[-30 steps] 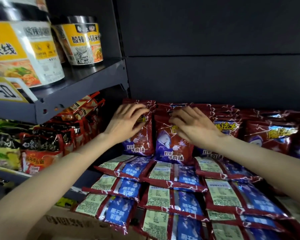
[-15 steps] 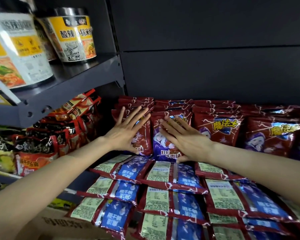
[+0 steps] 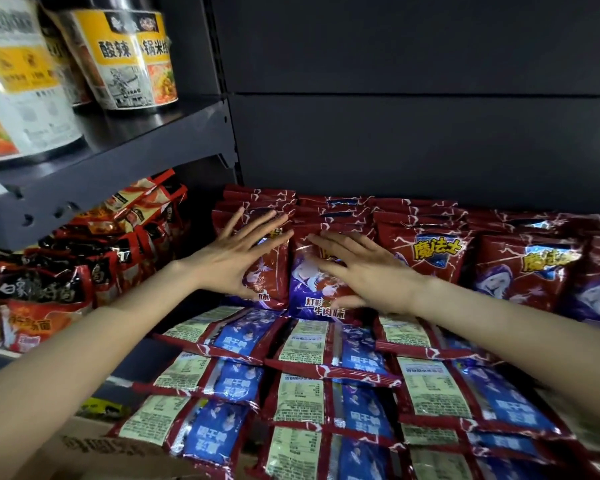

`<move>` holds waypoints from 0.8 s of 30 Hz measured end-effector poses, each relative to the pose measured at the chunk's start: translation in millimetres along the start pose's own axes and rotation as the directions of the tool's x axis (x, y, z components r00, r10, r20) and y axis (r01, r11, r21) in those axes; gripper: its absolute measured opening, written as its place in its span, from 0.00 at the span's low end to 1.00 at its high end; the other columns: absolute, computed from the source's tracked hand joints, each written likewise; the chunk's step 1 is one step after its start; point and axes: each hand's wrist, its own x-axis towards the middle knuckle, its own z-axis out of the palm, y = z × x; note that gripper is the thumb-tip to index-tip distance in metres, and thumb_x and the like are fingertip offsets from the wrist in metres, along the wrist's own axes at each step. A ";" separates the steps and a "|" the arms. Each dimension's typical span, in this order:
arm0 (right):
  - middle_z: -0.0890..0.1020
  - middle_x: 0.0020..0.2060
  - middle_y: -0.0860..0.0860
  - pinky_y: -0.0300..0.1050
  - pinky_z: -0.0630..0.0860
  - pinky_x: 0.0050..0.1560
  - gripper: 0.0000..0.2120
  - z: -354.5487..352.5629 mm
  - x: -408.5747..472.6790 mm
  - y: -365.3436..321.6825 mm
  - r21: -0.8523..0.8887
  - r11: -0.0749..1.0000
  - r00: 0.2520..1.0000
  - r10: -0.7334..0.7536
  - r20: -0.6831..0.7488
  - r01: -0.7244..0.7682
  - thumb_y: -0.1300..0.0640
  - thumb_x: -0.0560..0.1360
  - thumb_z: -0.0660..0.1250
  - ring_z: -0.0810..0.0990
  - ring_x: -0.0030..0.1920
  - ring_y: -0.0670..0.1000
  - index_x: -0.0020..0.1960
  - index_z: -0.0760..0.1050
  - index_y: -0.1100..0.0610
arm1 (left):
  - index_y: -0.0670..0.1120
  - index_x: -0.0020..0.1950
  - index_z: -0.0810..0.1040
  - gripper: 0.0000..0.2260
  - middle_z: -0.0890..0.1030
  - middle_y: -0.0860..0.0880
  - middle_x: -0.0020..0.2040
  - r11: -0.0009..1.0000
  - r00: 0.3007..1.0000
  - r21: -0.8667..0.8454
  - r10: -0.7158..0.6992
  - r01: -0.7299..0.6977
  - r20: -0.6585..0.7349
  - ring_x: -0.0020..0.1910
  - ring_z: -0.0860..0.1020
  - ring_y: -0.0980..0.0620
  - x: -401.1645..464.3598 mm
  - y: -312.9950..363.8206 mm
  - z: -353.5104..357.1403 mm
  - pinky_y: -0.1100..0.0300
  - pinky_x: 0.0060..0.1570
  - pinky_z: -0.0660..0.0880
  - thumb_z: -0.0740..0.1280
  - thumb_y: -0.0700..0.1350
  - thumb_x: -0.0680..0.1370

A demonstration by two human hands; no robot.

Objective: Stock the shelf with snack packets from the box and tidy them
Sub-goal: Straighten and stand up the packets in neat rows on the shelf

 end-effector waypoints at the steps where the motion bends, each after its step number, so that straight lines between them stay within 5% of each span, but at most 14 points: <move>1: 0.60 0.75 0.55 0.53 0.58 0.72 0.38 -5.8 -3.9 3.0 0.079 0.997 1.000 -0.026 -0.006 0.026 0.37 0.71 0.67 0.59 0.74 0.55 0.75 0.60 0.51 | 0.57 0.76 0.36 0.50 0.31 0.54 0.75 0.998 1.000 -0.057 -0.008 0.008 0.001 0.73 0.30 0.56 -0.9 -0.9 -4.3 0.44 0.71 0.31 0.69 0.64 0.69; 3: 0.54 0.76 0.49 0.48 0.58 0.73 0.29 -24.9 -17.6 7.7 0.239 0.970 0.997 -0.046 0.063 0.029 0.42 0.77 0.61 0.58 0.73 0.47 0.75 0.57 0.46 | 0.59 0.76 0.45 0.40 0.38 0.57 0.76 0.982 0.999 -0.184 -0.043 0.036 -0.033 0.74 0.35 0.59 -4.1 -0.3 -13.6 0.43 0.73 0.40 0.68 0.58 0.73; 6: 0.60 0.73 0.40 0.31 0.65 0.58 0.21 -53.8 -46.7 16.0 0.366 0.930 0.986 -0.035 0.161 -0.027 0.45 0.80 0.57 0.68 0.49 0.24 0.72 0.63 0.43 | 0.56 0.72 0.65 0.26 0.50 0.57 0.77 0.937 0.980 -0.339 -0.139 0.083 -0.145 0.75 0.45 0.57 -10.3 12.6 -29.9 0.43 0.69 0.64 0.67 0.53 0.75; 9: 0.77 0.60 0.39 0.35 0.72 0.55 0.17 -75.0 -84.1 25.0 0.425 0.902 0.988 0.007 0.153 -0.072 0.43 0.79 0.59 0.75 0.49 0.30 0.66 0.72 0.44 | 0.53 0.64 0.75 0.18 0.64 0.55 0.73 0.924 0.954 -0.378 -0.161 0.056 -0.252 0.73 0.59 0.54 -11.7 44.5 -54.0 0.43 0.66 0.68 0.63 0.54 0.75; 12: 0.81 0.49 0.37 0.32 0.73 0.49 0.15 -88.8 -128.6 35.4 0.511 0.848 0.987 0.070 0.147 -0.137 0.42 0.76 0.61 0.78 0.49 0.34 0.58 0.78 0.46 | 0.57 0.59 0.77 0.17 0.77 0.61 0.59 0.912 0.965 -0.410 -0.087 -0.023 -0.247 0.59 0.73 0.62 -5.4 90.8 -88.1 0.54 0.59 0.72 0.59 0.62 0.75; 15: 0.81 0.44 0.37 0.32 0.72 0.47 0.09 -99.7 -174.3 44.4 0.530 0.823 0.973 0.113 0.203 -0.207 0.42 0.75 0.64 0.79 0.46 0.35 0.50 0.78 0.45 | 0.59 0.51 0.78 0.13 0.80 0.65 0.47 0.888 0.980 -0.453 -0.014 -0.080 -0.199 0.48 0.75 0.65 8.9 138.9 -114.8 0.61 0.50 0.73 0.64 0.64 0.73; 20: 0.75 0.49 0.33 0.30 0.69 0.49 0.16 -94.9 -243.3 51.4 0.462 0.828 0.930 0.177 0.324 -0.318 0.34 0.69 0.66 0.73 0.51 0.32 0.51 0.70 0.39 | 0.58 0.57 0.70 0.19 0.74 0.62 0.57 0.921 0.989 -0.360 0.137 -0.149 -0.059 0.54 0.71 0.61 44.0 198.7 -123.9 0.59 0.51 0.70 0.64 0.66 0.71; 24: 0.72 0.50 0.34 0.41 0.71 0.53 0.16 -75.4 -269.4 48.3 0.334 0.882 0.889 0.176 0.423 -0.333 0.33 0.71 0.64 0.71 0.51 0.36 0.52 0.66 0.39 | 0.56 0.59 0.69 0.17 0.73 0.58 0.59 0.959 0.983 -0.248 0.165 -0.140 0.083 0.56 0.73 0.56 58.4 214.0 -113.4 0.55 0.52 0.72 0.61 0.63 0.76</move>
